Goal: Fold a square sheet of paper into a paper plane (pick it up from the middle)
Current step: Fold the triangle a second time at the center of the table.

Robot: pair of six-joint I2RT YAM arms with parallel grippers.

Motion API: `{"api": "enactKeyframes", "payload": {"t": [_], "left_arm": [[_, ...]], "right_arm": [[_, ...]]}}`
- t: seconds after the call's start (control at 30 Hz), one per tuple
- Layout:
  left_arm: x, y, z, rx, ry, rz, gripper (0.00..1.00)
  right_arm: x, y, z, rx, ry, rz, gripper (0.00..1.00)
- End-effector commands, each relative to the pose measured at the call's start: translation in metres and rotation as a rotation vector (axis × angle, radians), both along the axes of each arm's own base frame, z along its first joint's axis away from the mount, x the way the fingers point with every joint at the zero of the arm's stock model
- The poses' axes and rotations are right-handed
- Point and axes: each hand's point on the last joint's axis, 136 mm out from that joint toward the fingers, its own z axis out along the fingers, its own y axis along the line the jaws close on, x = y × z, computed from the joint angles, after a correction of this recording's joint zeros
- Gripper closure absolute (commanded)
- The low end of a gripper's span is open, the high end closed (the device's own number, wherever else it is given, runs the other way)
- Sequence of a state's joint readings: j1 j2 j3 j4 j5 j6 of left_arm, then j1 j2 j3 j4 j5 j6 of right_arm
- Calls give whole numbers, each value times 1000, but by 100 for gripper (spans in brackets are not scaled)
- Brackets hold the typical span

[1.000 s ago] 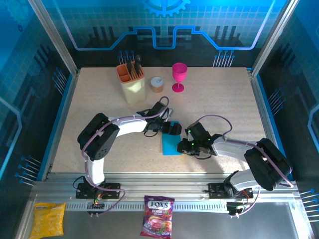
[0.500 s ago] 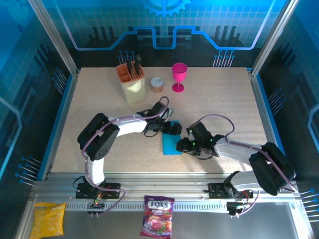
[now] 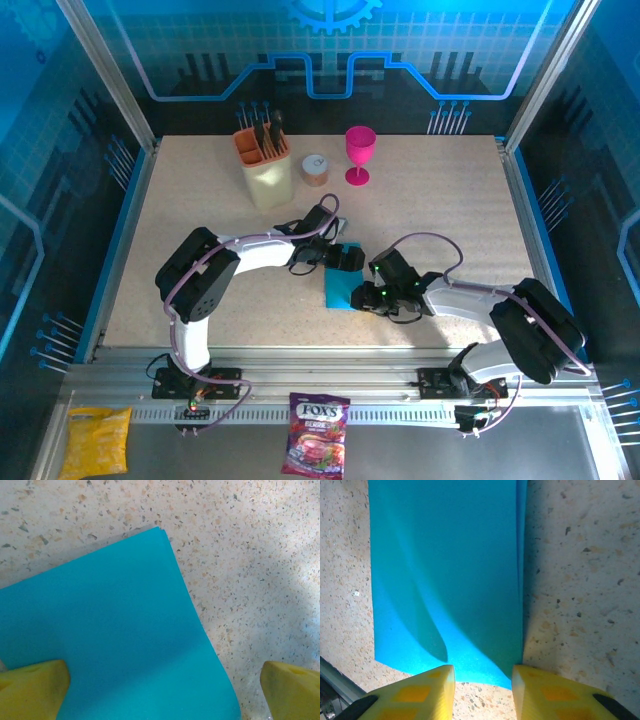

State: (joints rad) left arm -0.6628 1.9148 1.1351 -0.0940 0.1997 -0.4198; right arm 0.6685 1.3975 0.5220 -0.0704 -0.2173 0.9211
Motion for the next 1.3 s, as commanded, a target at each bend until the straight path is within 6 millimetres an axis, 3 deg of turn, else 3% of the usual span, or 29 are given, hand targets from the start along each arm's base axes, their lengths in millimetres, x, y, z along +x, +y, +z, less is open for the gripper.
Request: {"api": "enactKeyframes", "payload": {"t": [0.0, 0.2, 0.6, 1.27], "left_arm": [[-17, 14, -26, 49, 92, 19, 0], [-17, 14, -27, 47, 94, 18, 0], [-16, 16, -28, 46, 93, 23, 0], [-16, 17, -29, 41, 99, 25, 0]], "right_arm": [[0, 2, 3, -16, 1, -1, 62], [-1, -13, 12, -53, -37, -30, 47], [-2, -12, 3, -53, -14, -37, 43], [7, 1, 10, -30, -28, -17, 65]]}}
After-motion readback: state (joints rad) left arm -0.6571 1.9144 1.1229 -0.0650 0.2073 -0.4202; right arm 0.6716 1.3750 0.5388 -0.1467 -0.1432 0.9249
